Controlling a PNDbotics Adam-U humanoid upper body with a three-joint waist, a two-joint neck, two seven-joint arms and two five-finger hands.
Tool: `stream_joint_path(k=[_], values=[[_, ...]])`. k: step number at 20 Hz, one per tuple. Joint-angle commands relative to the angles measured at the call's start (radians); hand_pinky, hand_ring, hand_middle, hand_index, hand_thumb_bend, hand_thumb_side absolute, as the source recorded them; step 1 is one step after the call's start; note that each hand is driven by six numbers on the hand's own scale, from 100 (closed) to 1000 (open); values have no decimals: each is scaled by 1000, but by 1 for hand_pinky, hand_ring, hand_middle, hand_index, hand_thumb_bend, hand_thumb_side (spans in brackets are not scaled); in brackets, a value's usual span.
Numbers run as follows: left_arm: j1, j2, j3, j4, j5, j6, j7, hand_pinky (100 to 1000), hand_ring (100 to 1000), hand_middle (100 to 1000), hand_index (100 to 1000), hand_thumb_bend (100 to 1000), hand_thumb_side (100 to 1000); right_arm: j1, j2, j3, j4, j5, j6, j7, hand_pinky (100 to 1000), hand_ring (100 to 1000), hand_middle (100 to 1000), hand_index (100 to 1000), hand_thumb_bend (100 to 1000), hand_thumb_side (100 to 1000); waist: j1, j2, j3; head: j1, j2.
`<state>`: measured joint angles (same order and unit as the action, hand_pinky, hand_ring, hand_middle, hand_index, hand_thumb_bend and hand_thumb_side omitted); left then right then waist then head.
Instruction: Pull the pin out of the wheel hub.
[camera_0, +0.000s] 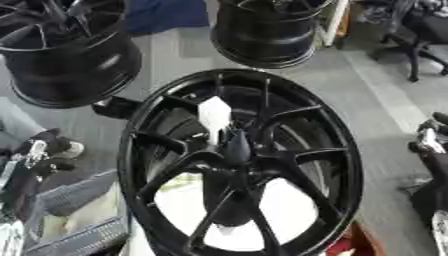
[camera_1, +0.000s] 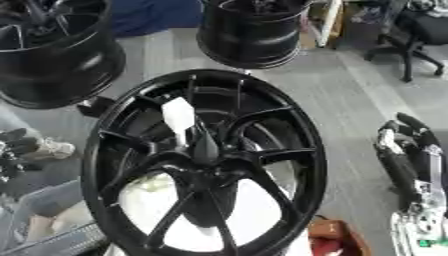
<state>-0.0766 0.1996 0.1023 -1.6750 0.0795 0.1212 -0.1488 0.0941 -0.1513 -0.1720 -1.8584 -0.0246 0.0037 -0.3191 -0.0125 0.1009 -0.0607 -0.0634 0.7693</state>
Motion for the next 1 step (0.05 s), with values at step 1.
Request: stream_joint_path(k=[1], values=[[-12,5,1,-21,7,-2,6,593,819,707,846,100,713,-4,-3,-1,-11,10,-3,9,581,487,619,780,100,336,3,-11,-1,1,1]])
